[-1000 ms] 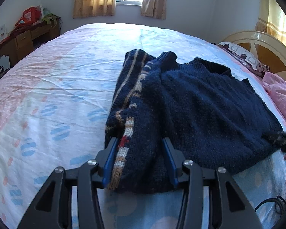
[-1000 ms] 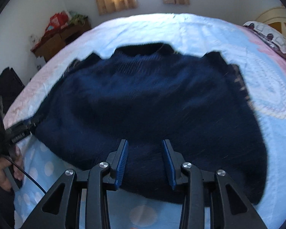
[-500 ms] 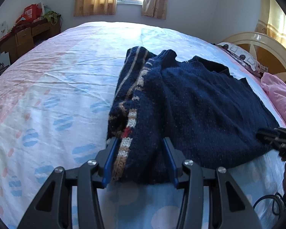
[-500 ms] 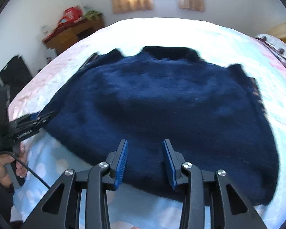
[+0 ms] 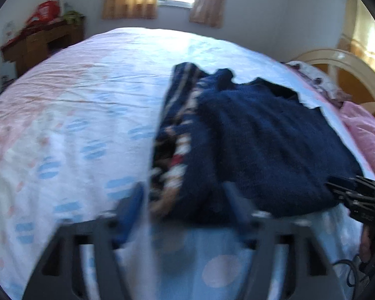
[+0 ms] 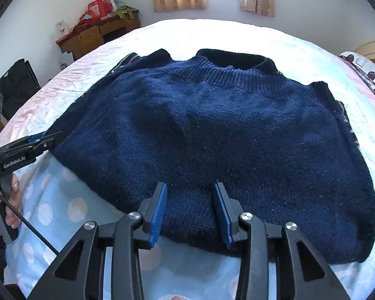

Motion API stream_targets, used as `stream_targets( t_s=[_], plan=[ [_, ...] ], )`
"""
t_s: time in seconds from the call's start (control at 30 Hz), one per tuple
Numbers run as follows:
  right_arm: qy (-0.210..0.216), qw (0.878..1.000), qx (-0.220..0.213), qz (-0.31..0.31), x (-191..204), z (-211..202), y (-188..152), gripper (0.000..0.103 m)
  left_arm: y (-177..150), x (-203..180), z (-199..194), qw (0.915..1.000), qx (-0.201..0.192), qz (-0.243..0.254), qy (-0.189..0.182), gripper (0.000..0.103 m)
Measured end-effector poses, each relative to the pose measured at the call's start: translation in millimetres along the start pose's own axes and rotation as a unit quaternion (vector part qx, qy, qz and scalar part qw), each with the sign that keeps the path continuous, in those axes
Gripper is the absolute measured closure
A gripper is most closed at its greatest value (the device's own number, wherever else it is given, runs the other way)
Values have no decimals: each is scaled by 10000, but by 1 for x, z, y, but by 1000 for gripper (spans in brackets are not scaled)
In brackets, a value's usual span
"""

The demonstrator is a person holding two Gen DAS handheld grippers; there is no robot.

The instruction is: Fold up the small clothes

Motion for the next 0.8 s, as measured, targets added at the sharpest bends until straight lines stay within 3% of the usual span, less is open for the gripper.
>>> stream_targets(
  t_s=[0.13,0.3,0.37,0.43,0.8],
  plan=[
    [-73,10000,-34,17,2,-6,-1,62,0,6,-5,9995,-39,-230,-226,14],
    [-71,9998,-139,-155,15,-15,2,60,-3,9,-8,9994,46,-274,-216,14],
    [-56,9992,-220,-343,26,-21,4,54,-3,10,-12,9993,51,-274,-236,14],
    [-8,9980,-238,-582,39,-24,6,48,-4,13,-16,9995,49,-222,-210,14],
    [64,9883,-342,-1485,106,-12,15,48,-11,46,-28,9996,255,74,12,14]
  ],
)
Point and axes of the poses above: each gripper's, at about its wrist camera, not at the fingertips, and z roughly the way its jaws point, x to its left, y to its top, the point moved 9 cm from there along z, roughly the way its jaws point, and after that the axes turned 2 degrees about y, right-handed, at the moved point
